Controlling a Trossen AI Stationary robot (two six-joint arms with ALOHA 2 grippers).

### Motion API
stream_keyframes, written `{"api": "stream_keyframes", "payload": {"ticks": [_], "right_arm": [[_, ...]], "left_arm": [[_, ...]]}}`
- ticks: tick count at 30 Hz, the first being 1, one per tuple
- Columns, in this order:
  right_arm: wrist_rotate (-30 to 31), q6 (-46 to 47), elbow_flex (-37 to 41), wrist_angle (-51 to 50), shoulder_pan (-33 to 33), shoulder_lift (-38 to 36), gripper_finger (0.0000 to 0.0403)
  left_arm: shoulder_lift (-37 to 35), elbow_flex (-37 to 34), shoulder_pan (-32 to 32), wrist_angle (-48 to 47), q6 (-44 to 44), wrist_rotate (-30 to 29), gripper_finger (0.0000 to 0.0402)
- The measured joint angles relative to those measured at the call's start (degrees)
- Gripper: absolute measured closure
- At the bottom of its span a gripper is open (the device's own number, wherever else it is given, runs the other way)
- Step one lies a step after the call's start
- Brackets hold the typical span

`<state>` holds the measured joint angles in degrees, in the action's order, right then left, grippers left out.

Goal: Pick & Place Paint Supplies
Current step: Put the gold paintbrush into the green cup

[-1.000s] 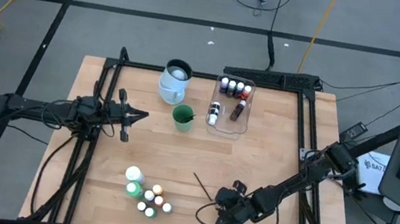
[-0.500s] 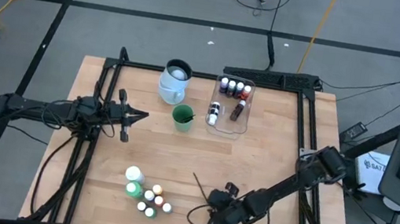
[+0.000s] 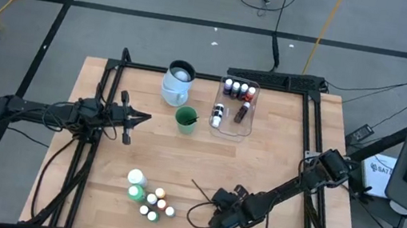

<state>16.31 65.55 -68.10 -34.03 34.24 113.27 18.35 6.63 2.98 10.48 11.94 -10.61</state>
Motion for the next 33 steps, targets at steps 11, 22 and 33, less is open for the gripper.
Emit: {"api": "stream_keyframes", "payload": {"ticks": [11, 22, 33], "right_arm": [[1.29, -4.22, 0.11, 0.78, 0.0, -0.09, 0.0267], [-2.56, -11.2, 0.11, 5.2, -0.11, -0.13, 0.0323], [-2.75, -12.94, 0.13, 5.53, -0.11, -0.13, 0.0395]], "left_arm": [[0.01, 0.0, -0.01, 0.0, 0.37, -0.01, 0.0376], [0.0, 0.0, -0.01, 0.0, 0.38, 0.0, 0.0376], [0.0, 0.0, -0.02, -0.04, 0.33, 0.0, 0.0376]]}}
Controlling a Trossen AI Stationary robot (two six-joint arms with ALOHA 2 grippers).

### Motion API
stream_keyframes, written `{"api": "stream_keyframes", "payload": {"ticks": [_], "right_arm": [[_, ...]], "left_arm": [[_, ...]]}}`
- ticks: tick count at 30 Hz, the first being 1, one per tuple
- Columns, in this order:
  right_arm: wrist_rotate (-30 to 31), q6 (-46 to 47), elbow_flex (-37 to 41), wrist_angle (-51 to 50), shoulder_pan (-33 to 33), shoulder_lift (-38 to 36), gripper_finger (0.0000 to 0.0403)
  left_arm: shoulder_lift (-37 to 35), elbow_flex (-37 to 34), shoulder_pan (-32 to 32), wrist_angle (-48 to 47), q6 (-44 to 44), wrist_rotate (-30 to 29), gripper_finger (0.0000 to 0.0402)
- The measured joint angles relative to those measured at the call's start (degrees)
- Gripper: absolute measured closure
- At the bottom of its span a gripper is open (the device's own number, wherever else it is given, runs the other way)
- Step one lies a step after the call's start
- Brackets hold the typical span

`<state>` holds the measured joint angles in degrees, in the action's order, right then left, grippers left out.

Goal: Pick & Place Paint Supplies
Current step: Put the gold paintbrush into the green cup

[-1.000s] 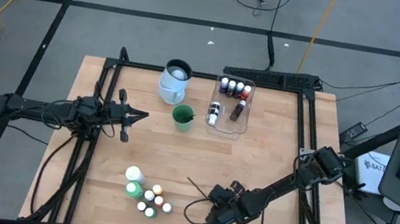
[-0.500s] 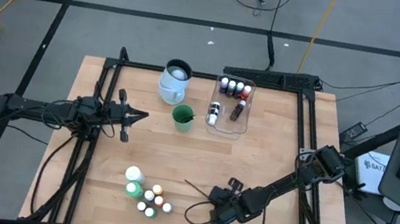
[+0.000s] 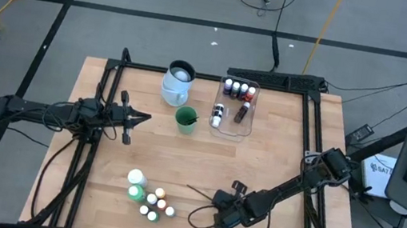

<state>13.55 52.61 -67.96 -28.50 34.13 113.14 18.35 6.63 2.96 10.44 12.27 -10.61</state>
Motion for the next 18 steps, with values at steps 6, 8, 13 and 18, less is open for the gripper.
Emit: {"api": "stream_keyframes", "payload": {"ticks": [6, 8, 13, 18], "right_arm": [[4.17, -2.13, 0.04, 1.03, 0.11, -0.73, 0.0399], [5.99, -2.91, 0.04, 2.02, 0.15, -2.05, 0.04], [10.41, -6.23, 0.44, 3.83, 0.16, -6.26, 0.0402], [18.21, -7.8, 0.15, 3.81, 0.45, -11.16, 0.0403]], "left_arm": [[0.0, 0.0, 0.01, 0.0, -0.02, 0.0, 0.0376], [0.01, 0.0, 0.0, 0.0, -0.1, 0.0, 0.0376], [0.0, -0.02, 0.0, 0.71, -0.44, 0.02, 0.0376], [0.02, -0.02, 0.0, 1.11, -0.6, 0.04, 0.0376]]}}
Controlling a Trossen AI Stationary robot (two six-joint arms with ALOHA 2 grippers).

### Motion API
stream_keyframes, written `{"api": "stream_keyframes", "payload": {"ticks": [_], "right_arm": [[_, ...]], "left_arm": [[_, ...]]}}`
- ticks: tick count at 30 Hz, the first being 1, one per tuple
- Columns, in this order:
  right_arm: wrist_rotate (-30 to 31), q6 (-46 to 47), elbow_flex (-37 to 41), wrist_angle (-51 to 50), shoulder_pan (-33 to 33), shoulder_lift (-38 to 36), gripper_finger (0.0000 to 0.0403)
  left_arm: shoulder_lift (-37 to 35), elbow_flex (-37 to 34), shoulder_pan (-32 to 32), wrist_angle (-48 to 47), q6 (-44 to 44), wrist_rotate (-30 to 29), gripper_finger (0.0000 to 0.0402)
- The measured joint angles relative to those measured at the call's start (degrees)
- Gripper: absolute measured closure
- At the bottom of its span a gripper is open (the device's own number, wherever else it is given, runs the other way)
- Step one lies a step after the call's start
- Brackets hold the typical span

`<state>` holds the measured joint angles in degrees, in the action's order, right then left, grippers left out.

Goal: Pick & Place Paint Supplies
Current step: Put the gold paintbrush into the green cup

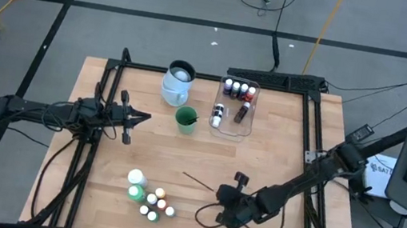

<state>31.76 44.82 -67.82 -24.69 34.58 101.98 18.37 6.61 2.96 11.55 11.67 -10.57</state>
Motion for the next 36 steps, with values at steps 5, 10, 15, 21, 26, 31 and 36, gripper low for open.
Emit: {"api": "stream_keyframes", "payload": {"ticks": [5, 10, 15, 21, 26, 31, 36], "right_arm": [[6.88, -11.8, 0.06, 7.48, -1.64, -3.54, 0.0403], [-1.28, -29.78, 1.35, 23.06, -9.22, -3.88, 0.0403], [-17.7, -46.42, 4.2, 46.43, -16.36, -4.1, 0.0402], [-27.1, -52.78, 6.14, 59.2, -20.81, -4.07, 0.0402], [-27.65, -53.52, 6.22, 62.57, -23.53, -1.49, 0.0402], [-31.68, -53.44, 6.2, 64.21, -26.4, 1.6, 0.0402], [-31.75, -54.94, 5.28, 67.37, -27.91, 4.97, 0.0402]], "left_arm": [[-0.01, -0.02, -0.08, 4.96, -3.38, 4.64, 0.0376], [2.06, -0.07, -1.22, 7.72, -2.55, 20.23, 0.0376], [5.83, 0.02, -4.96, 15.08, -1.33, 21.47, 0.0376], [8.66, 0.0, -8.79, 17.9, 4.83, 21.56, 0.0349], [9.85, 0.0, -11.18, 21.36, 3.43, 23.08, 0.0273], [11.96, 0.0, -12.86, 24.78, 3.64, 23.12, 0.0185], [15.29, 0.0, -13.73, 27.35, 5.87, 24.01, 0.0146]]}}
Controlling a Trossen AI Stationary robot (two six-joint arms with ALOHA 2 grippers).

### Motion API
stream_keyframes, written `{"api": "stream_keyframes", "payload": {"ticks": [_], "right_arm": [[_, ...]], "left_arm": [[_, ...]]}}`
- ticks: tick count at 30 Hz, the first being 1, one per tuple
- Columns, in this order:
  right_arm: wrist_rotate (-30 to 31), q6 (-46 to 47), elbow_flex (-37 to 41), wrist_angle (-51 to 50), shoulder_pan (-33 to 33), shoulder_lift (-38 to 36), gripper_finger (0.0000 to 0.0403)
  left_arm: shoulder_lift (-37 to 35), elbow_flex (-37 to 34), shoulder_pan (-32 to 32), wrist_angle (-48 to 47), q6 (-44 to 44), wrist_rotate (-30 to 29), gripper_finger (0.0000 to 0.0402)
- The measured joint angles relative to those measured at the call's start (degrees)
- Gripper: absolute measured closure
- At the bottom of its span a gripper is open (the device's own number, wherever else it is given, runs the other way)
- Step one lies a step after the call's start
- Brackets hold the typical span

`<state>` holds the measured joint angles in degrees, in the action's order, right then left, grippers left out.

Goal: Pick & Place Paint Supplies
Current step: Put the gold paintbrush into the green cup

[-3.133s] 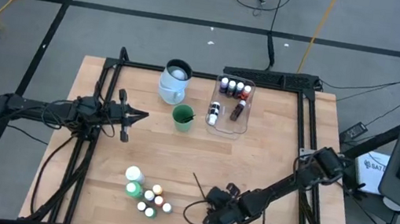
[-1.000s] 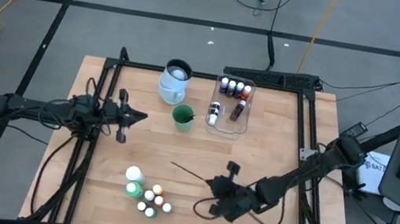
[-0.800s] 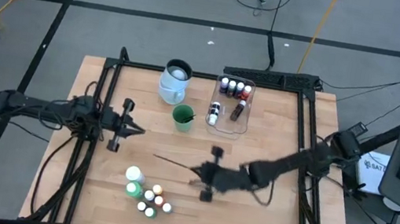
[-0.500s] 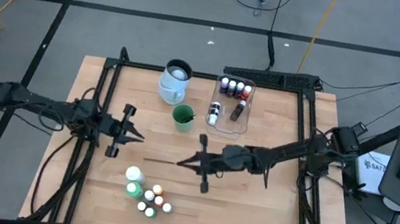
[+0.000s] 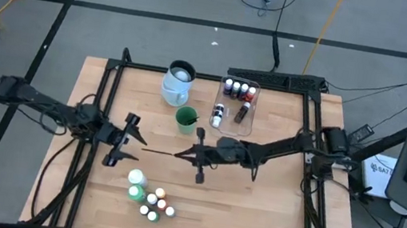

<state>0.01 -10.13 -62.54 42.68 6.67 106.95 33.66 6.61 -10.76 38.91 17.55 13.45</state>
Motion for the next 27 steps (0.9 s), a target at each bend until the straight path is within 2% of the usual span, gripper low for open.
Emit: {"api": "stream_keyframes", "payload": {"ticks": [14, 18, 27], "right_arm": [[0.76, -2.58, -2.41, -1.17, -0.69, 2.41, 0.0402], [1.45, -2.59, -2.41, -0.88, -0.61, 2.34, 0.0402], [1.64, -2.46, -2.41, -1.51, -0.61, 2.39, 0.0402]], "left_arm": [[6.73, 0.0, 0.08, 10.82, -2.48, -1.27, 0.0147], [7.55, 0.0, 0.13, 11.82, -2.48, -1.3, 0.0177], [7.64, 0.0, 0.13, 12.01, -1.73, -1.31, 0.0275]]}}
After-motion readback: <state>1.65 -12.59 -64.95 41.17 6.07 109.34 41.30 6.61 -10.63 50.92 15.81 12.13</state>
